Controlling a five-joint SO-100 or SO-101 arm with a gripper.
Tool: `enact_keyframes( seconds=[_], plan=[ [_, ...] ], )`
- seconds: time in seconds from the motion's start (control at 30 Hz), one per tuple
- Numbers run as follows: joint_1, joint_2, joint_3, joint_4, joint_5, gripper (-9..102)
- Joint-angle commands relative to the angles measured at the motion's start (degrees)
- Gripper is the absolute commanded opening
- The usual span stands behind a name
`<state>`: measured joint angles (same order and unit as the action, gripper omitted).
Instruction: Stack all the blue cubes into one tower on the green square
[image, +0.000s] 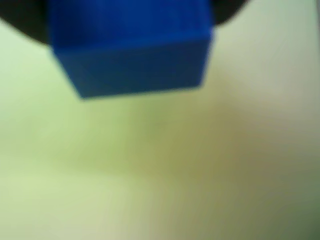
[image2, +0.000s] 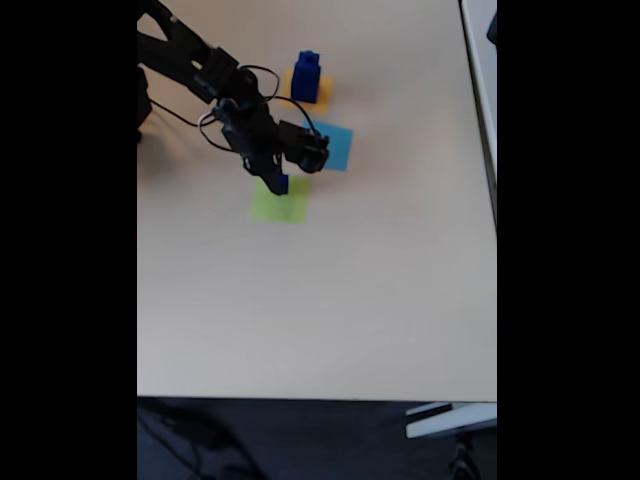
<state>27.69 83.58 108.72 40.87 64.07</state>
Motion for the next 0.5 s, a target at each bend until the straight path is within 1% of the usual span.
enact_keyframes(
  seconds=[0.0, 0.33, 0.47],
  plan=[
    [1.32, 3.87, -0.26, -1.58, -0.79, 2],
    [1.76, 2.29, -1.93, -1.85, 1.05, 3],
    [1.32, 2.11, -1.93, -1.76, 3.6, 3]
  ],
)
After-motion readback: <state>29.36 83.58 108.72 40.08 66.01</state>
